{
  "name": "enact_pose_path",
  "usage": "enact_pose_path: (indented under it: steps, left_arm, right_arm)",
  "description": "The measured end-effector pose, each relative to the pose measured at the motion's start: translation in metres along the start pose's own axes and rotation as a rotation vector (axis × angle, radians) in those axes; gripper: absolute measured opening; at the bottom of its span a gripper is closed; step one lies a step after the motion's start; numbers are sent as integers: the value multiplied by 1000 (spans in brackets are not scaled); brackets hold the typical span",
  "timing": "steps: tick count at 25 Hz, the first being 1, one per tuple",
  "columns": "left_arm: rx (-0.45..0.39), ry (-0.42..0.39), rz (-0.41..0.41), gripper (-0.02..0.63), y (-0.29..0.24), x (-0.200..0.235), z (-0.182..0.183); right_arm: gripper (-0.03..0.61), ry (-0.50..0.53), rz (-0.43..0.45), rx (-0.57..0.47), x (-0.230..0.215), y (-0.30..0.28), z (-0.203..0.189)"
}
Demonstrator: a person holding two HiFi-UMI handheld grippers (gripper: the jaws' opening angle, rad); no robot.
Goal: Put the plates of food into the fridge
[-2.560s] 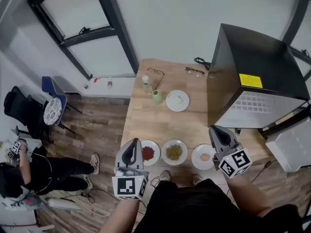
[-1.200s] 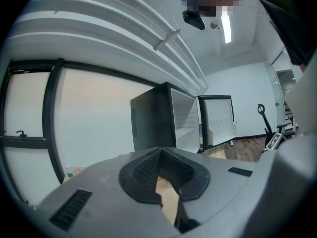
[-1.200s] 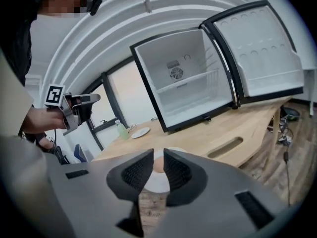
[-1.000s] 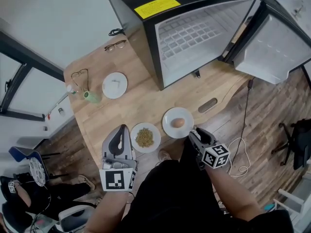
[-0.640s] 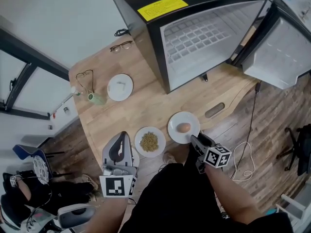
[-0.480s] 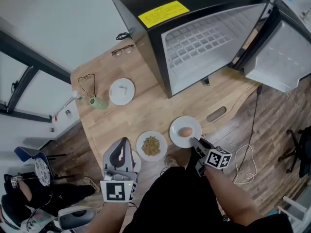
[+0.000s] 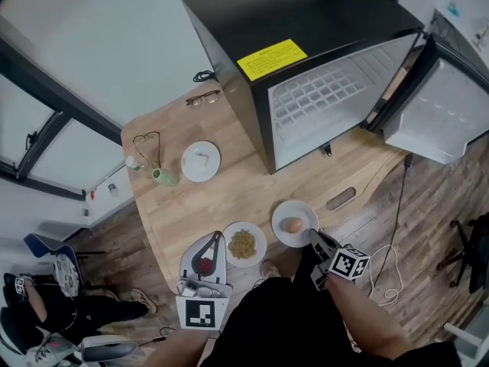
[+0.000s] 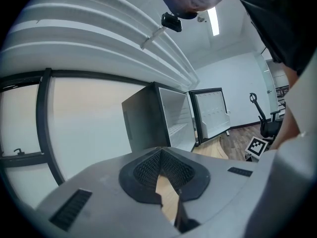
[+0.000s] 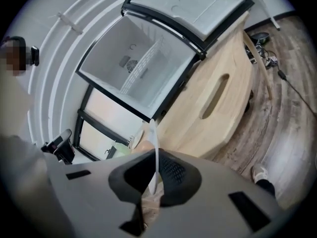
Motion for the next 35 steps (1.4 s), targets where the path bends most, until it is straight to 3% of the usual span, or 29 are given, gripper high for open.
enact_pose_path:
  steps: [15,23,30,35]
  left_arm:
    - [-91,45,56,3,-47,24,37]
    - [-106,90,83,3,-76,33,54]
    - [-105,32,106,3,-95,39,62]
    - [-120,25,128,3,-108,45,73]
  right_arm:
    - [31,24,58,-65,54,32,69]
    - [32,-7,141,-135,83,37,120]
    - [31,17,221,-146,115,29,160]
    - [31,43,216,-148,120,23,183]
Point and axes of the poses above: the fingertips, and each gripper's own axes: y backward along the fingers, x to its left, z out of its top, the point moved 5 cm from there along y, backward along the fingers, and after that the axes turned 13 degrees about -y, right-handed, at the moved point
